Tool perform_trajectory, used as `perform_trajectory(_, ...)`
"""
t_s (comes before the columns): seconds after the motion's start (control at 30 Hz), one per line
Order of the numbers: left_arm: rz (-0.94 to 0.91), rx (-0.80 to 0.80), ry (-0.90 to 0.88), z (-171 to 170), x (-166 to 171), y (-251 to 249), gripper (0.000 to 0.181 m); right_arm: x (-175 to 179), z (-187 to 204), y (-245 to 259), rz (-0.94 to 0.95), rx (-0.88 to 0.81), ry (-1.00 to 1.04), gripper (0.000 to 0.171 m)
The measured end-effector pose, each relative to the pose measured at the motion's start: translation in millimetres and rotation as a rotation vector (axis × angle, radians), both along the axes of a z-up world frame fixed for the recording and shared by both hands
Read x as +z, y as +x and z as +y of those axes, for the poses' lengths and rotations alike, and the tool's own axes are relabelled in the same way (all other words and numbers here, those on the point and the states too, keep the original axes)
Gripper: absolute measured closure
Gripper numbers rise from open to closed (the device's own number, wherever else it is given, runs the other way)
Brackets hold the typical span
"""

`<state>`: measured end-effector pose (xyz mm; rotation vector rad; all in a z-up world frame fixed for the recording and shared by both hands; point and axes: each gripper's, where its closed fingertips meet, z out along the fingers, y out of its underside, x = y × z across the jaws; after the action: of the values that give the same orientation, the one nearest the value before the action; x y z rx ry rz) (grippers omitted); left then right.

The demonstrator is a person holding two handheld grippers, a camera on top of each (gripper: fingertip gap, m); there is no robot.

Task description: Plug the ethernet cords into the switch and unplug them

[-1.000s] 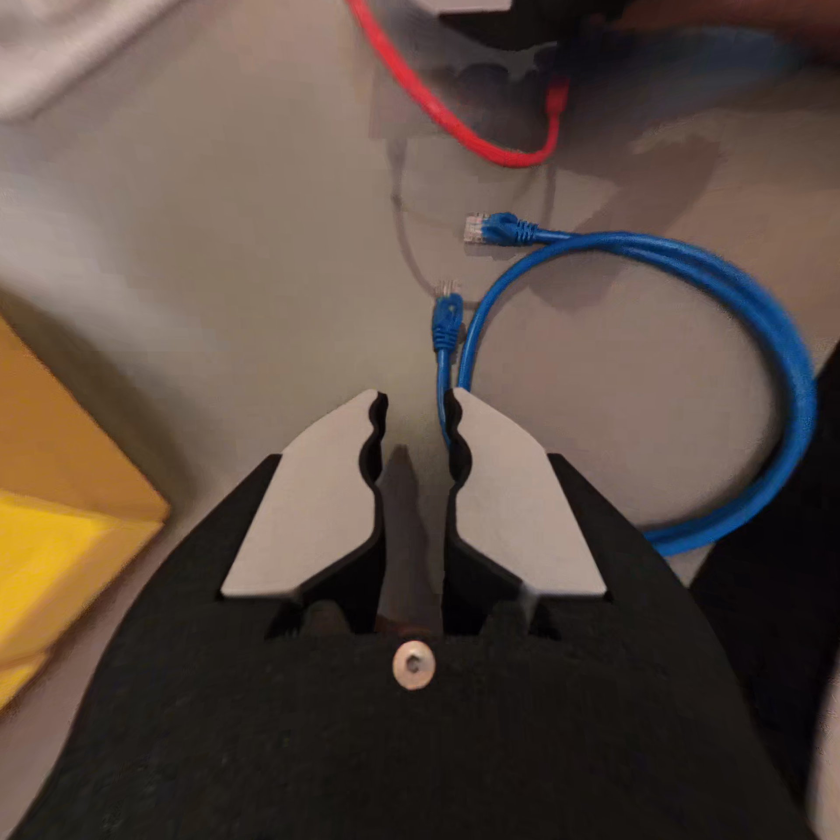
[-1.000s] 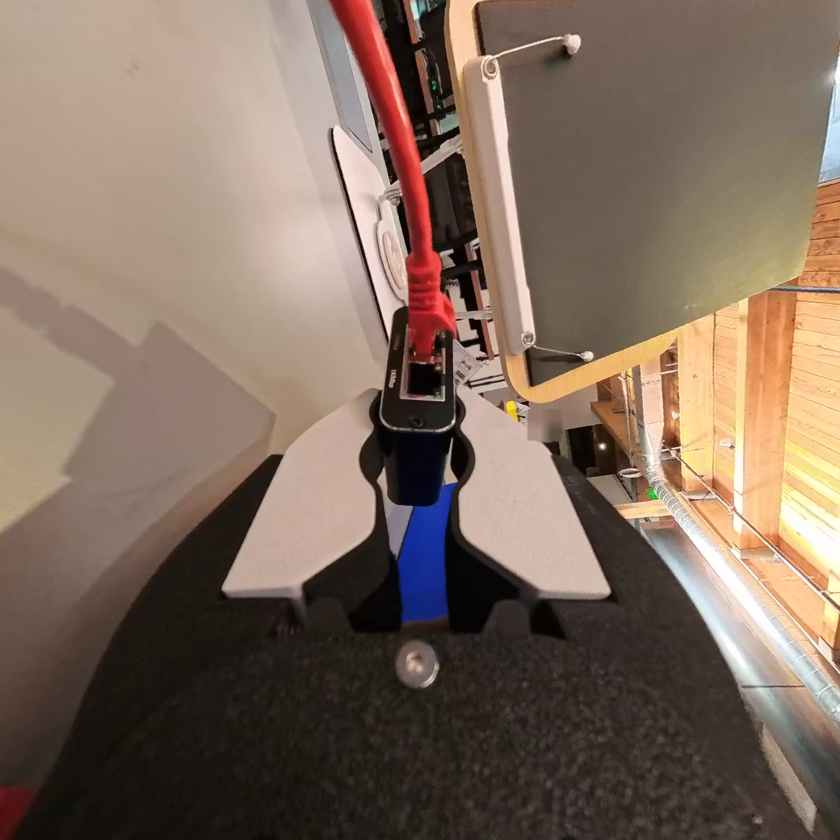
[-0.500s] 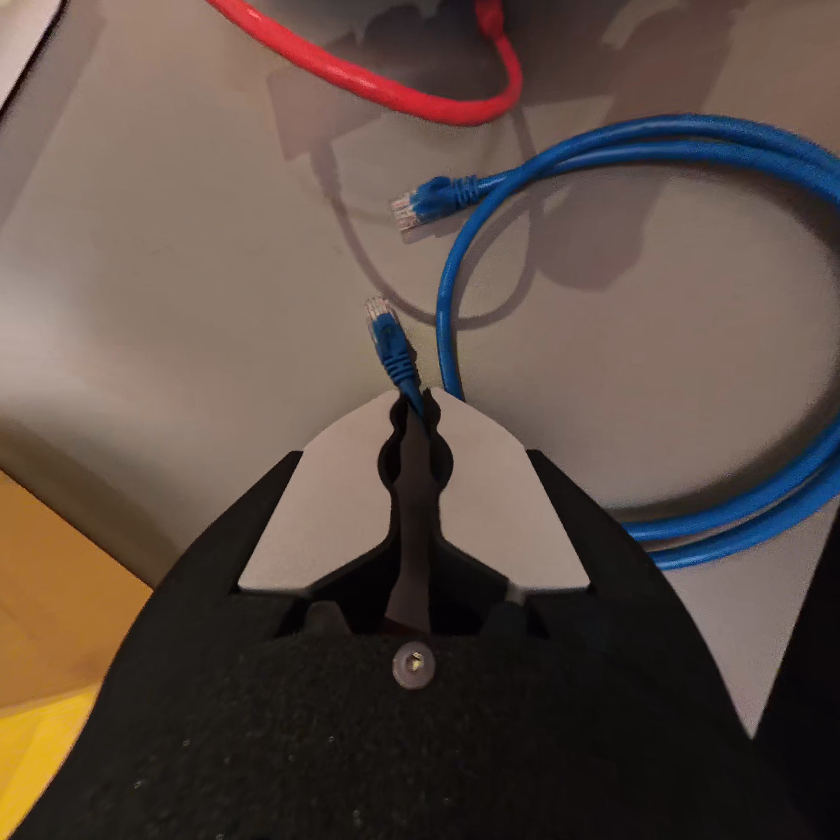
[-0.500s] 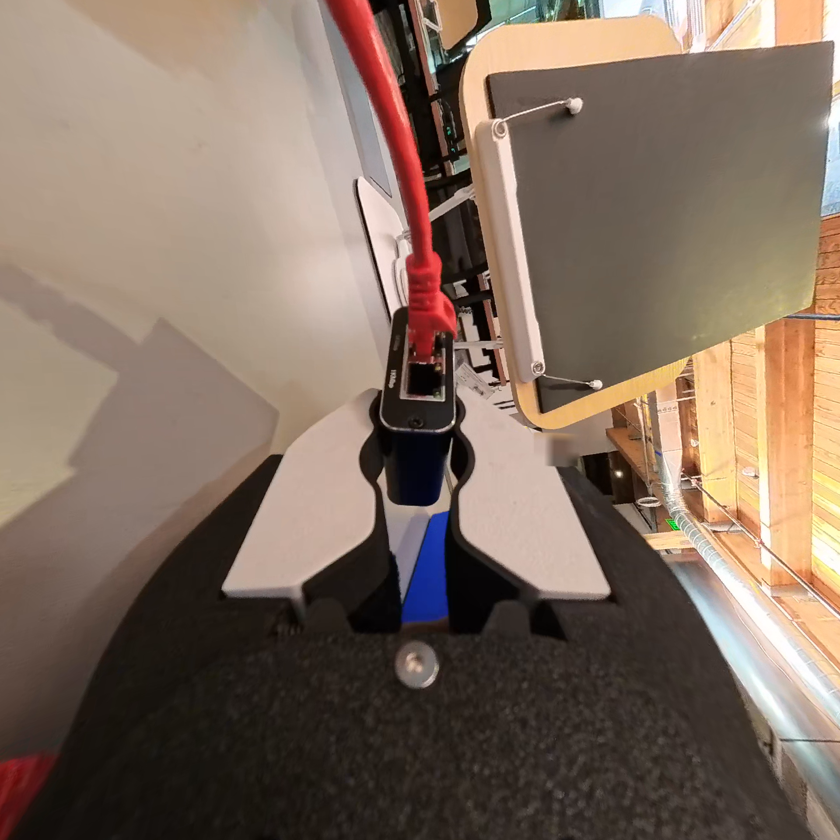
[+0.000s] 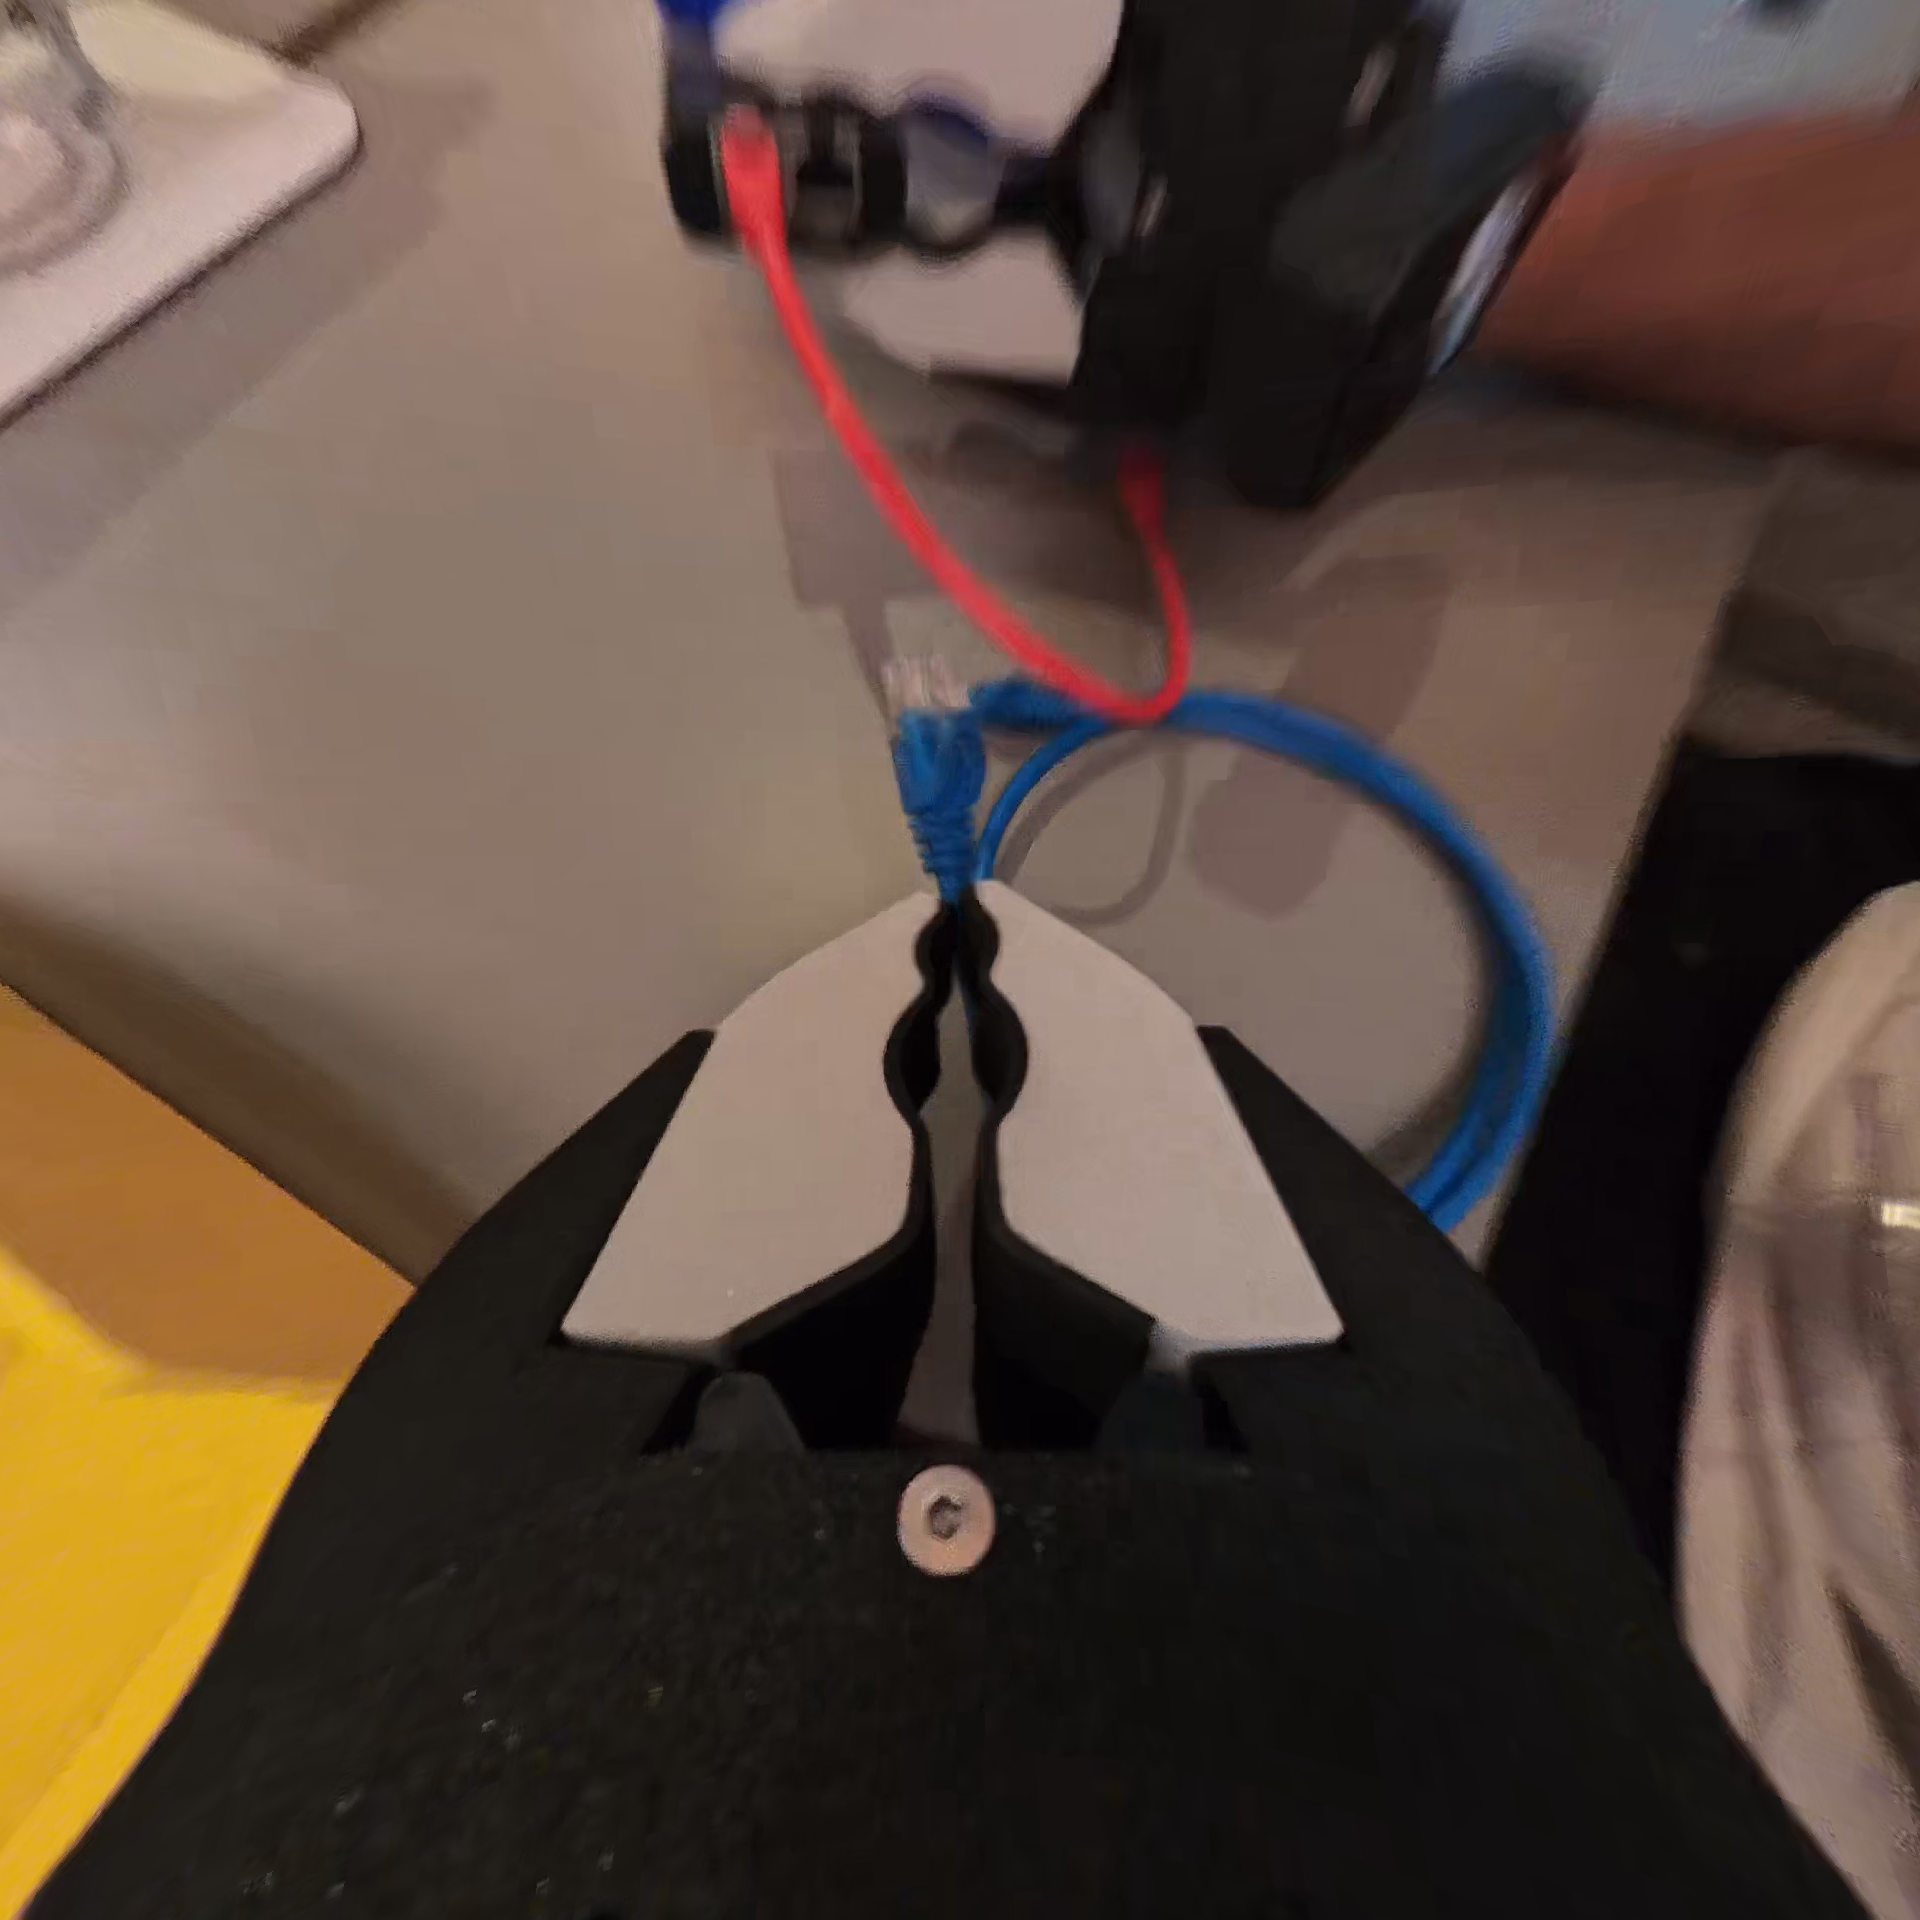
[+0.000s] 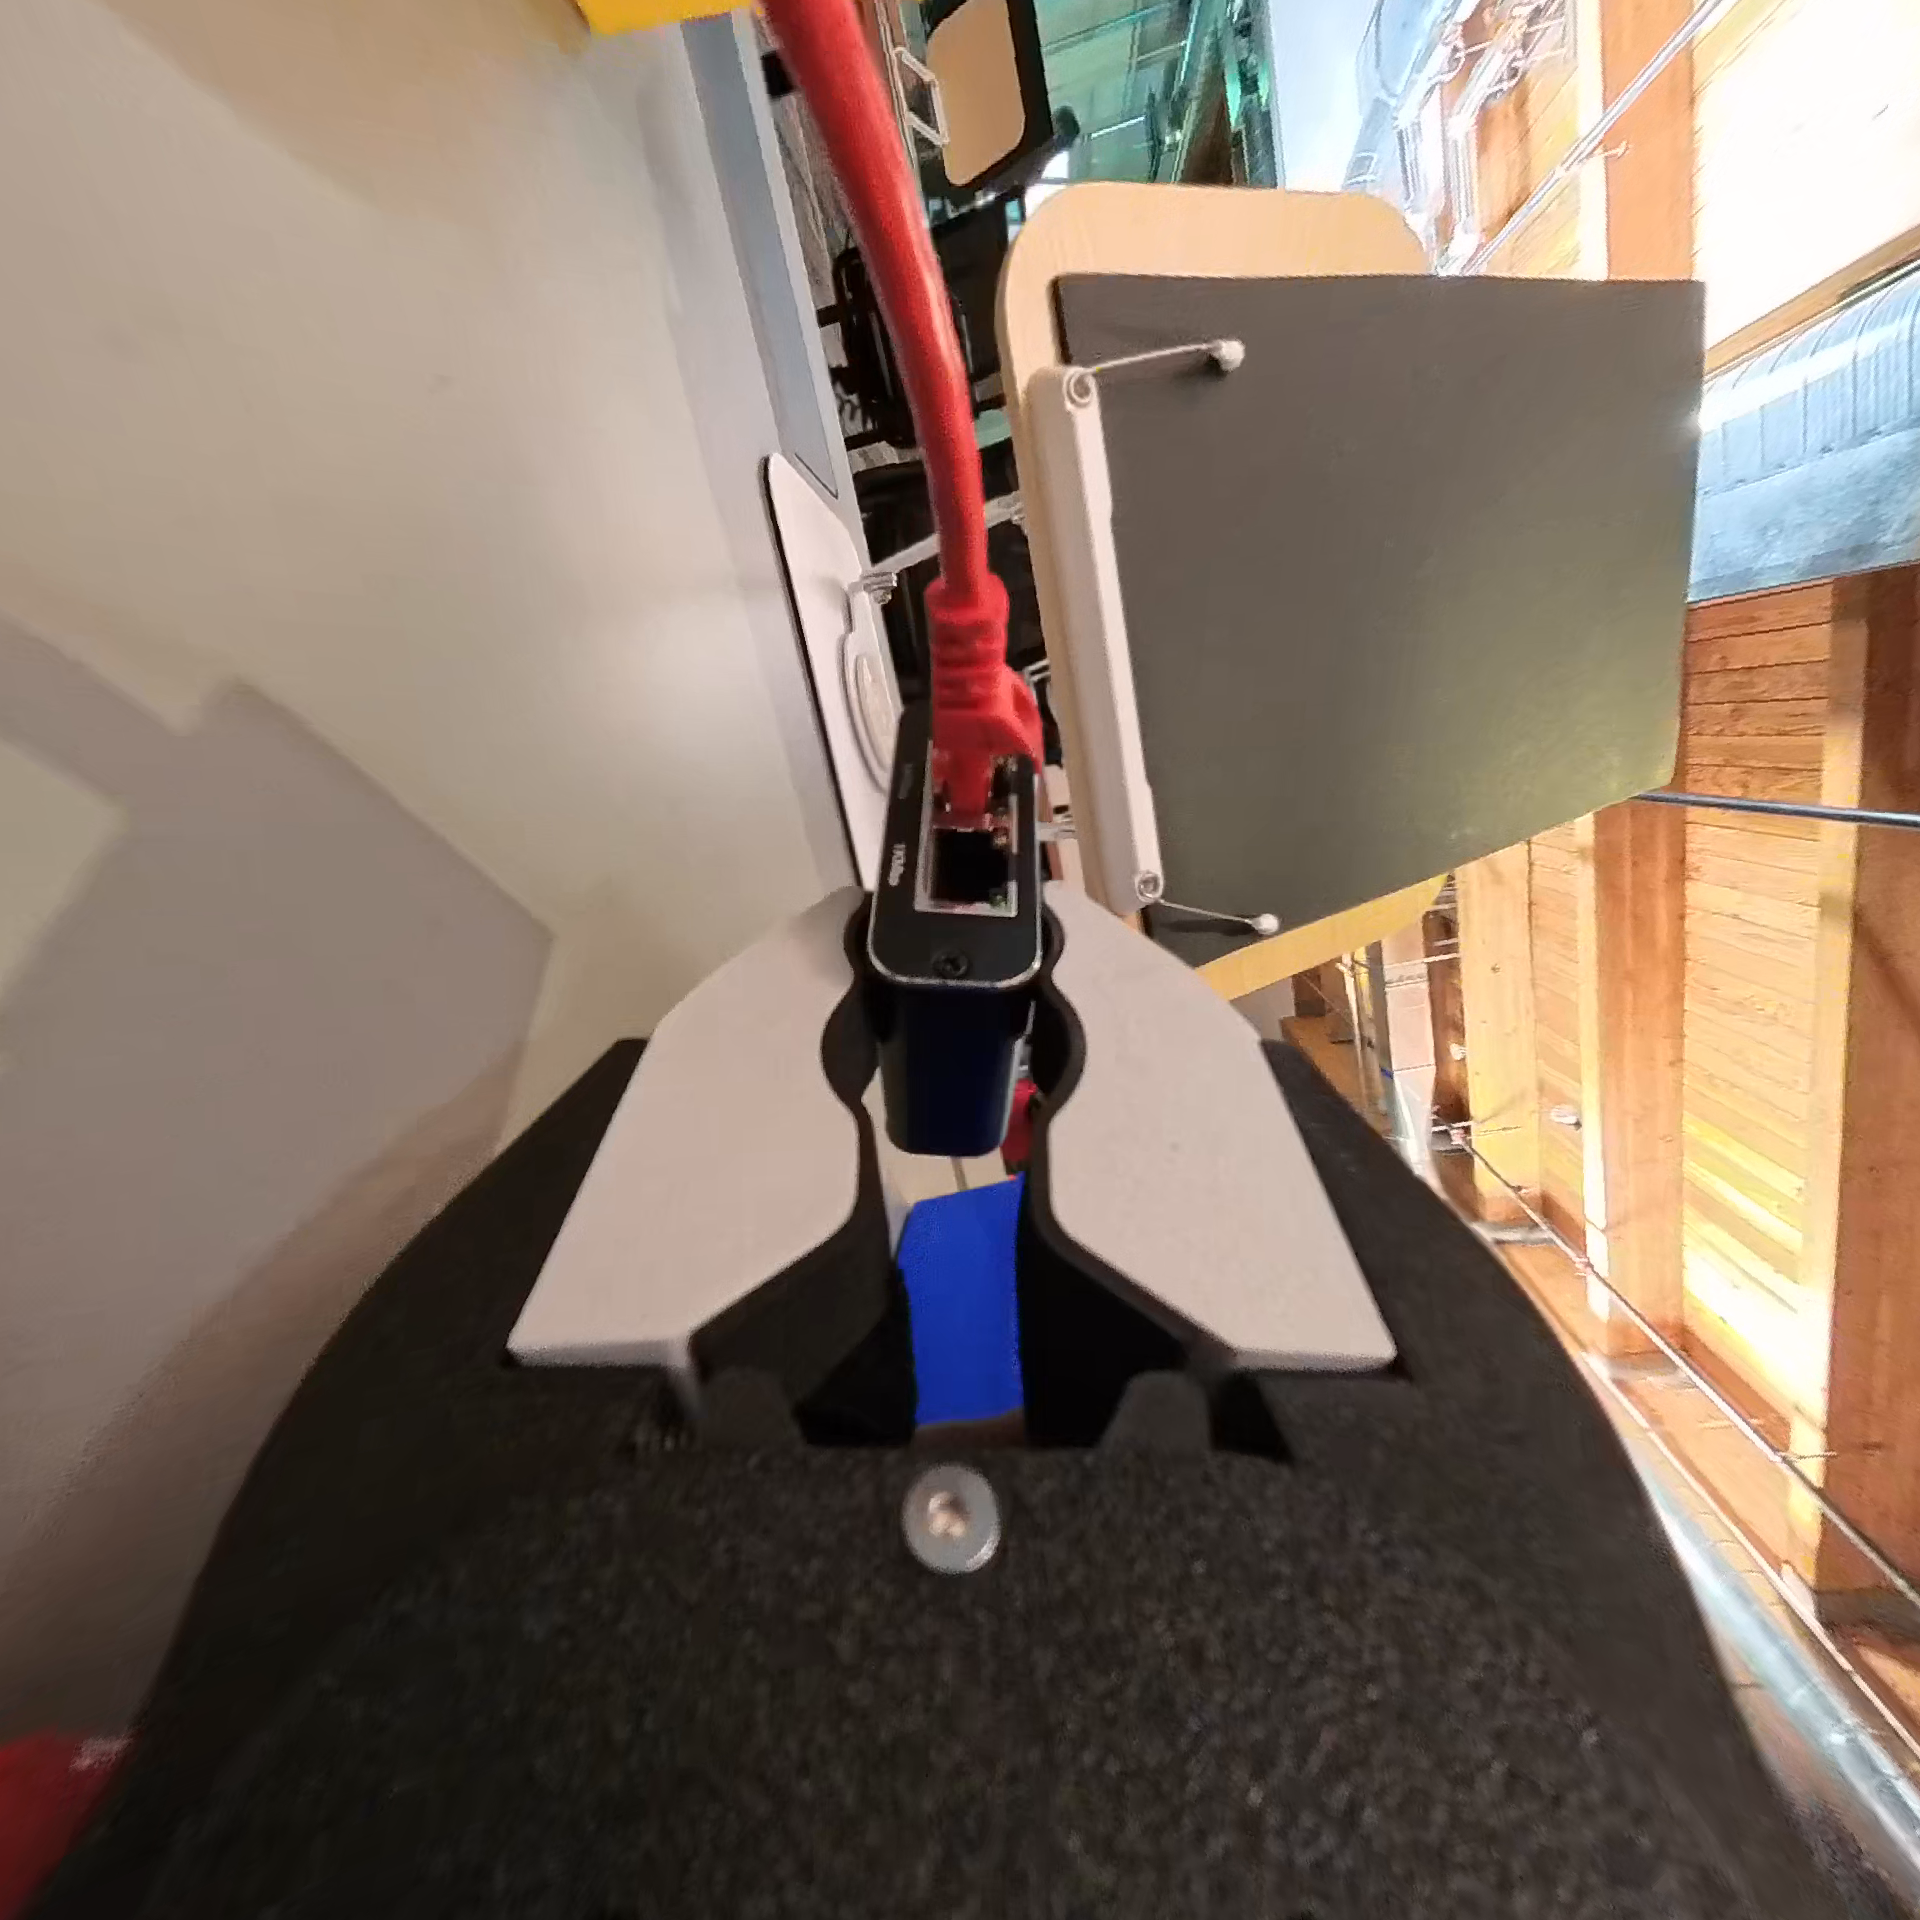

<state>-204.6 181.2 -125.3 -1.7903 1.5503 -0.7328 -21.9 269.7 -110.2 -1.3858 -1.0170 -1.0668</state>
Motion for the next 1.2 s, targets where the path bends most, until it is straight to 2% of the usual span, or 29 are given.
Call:
perform_trajectory(0.1, -0.083, -0.068, -0.066, -17, 51, 6, 0.181, -4, 1, -2, -0.039, -0.003, -0.008, 0.146)
perform_trajectory(0.17, -0.023, -0.063, 0.009, -16, 59, 18, 0.181, -6, 1, -5, -0.047, -0.001, -0.010, 0.146)
perform_trajectory(0.27, 0.062, -0.001, 0.071, -3, 44, 22, 0.181, -9, 0, -9, -0.045, 0.008, -0.024, 0.146)
perform_trajectory(0.37, 0.152, 0.007, 0.048, -1, 5, 4, 0.181, -13, 0, -5, -0.046, 0.004, -0.040, 0.146)
perform_trajectory(0.43, 0.131, 0.058, 0.053, 0, -15, -5, 0.164, -14, 1, -2, -0.036, 0.001, -0.049, 0.146)
perform_trajectory(0.53, 0.094, 0.113, -0.034, -1, -40, -3, 0.153, -14, 2, -3, -0.010, 0.008, -0.059, 0.146)
perform_trajectory(0.63, 0.137, 0.135, 0.008, 7, -54, -3, 0.155, -17, 1, -8, -0.013, 0.021, -0.067, 0.146)
perform_trajectory(0.77, 0.173, 0.137, 0.068, 16, -61, -5, 0.162, -17, 0, -10, -0.007, 0.031, -0.072, 0.146)
perform_trajectory(0.83, 0.143, 0.100, 0.043, 9, -63, -4, 0.181, -17, 1, -8, 0.011, 0.031, -0.078, 0.146)
perform_trajectory(0.97, 0.113, 0.104, 0.009, 8, -64, -3, 0.181, -22, 2, -7, 0.002, 0.033, -0.106, 0.146)
perform_trajectory(1.2, 0.158, 0.117, -0.006, 7, -65, -7, 0.172, -59, 13, 1, -0.078, -0.025, -0.307, 0.146)
